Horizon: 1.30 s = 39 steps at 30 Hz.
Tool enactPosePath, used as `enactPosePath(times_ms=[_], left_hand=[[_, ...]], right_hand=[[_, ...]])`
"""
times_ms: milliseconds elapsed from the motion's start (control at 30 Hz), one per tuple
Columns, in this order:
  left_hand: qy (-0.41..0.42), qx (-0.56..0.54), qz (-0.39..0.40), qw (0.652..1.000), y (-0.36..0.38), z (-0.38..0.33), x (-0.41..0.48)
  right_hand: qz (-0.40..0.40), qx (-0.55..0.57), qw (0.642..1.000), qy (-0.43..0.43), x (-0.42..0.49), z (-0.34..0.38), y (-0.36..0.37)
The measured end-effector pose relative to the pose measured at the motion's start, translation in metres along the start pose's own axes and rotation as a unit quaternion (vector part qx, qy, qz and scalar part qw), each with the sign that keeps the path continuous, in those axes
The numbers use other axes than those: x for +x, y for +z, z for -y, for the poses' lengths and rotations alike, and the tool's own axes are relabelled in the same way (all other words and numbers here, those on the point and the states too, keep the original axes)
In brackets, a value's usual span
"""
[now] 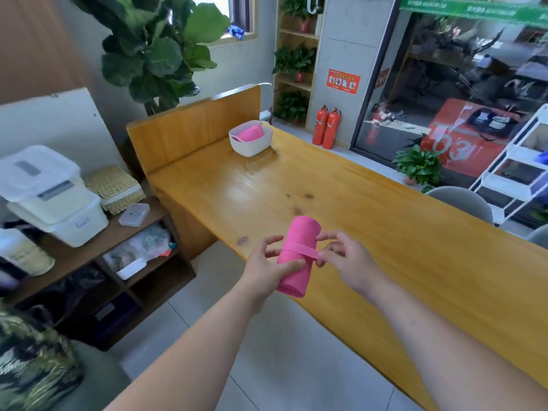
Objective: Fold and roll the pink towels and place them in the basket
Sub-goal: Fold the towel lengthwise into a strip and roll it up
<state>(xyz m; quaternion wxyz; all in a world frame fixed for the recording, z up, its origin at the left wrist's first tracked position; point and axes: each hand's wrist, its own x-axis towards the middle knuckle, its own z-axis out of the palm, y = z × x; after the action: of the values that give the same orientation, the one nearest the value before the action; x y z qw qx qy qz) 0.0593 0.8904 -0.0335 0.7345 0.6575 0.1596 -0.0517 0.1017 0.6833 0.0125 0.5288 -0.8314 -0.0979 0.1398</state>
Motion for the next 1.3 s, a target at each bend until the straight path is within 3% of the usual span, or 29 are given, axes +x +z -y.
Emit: enactPosePath(times_ms=[200,400,633,967,1133,1300], left_hand=[[0.010,-0.066,0.014,0.998,-0.029,-0.013,0.006],[0.050,-0.019,-0.036,0.998,-0.067,-0.028,0.014],[0.058,0.033,-0.088,0.994,-0.112,-0.031,0.036],[0.015,0.174,-0.056,0.983,-0.181,-0.039,0.143],[-0.003,0.326,-0.006,0.945,-0.207,-0.070,0.211],[-0.006,0.361,0.005,0.933,-0.219,-0.096,0.267]], right_hand=[[-0.101,-0.023,0.992,0.070,0.027,-0.019,0.035],[0.038,0.128,0.991,0.018,0.049,0.001,0.084],[0.192,0.076,0.978,-0.021,0.097,0.024,0.118],[0.215,0.149,0.965,0.006,0.208,0.026,0.163],[0.205,0.134,0.969,0.014,0.283,0.034,0.170],[0.215,0.127,0.968,0.011,0.344,0.044,0.167]])
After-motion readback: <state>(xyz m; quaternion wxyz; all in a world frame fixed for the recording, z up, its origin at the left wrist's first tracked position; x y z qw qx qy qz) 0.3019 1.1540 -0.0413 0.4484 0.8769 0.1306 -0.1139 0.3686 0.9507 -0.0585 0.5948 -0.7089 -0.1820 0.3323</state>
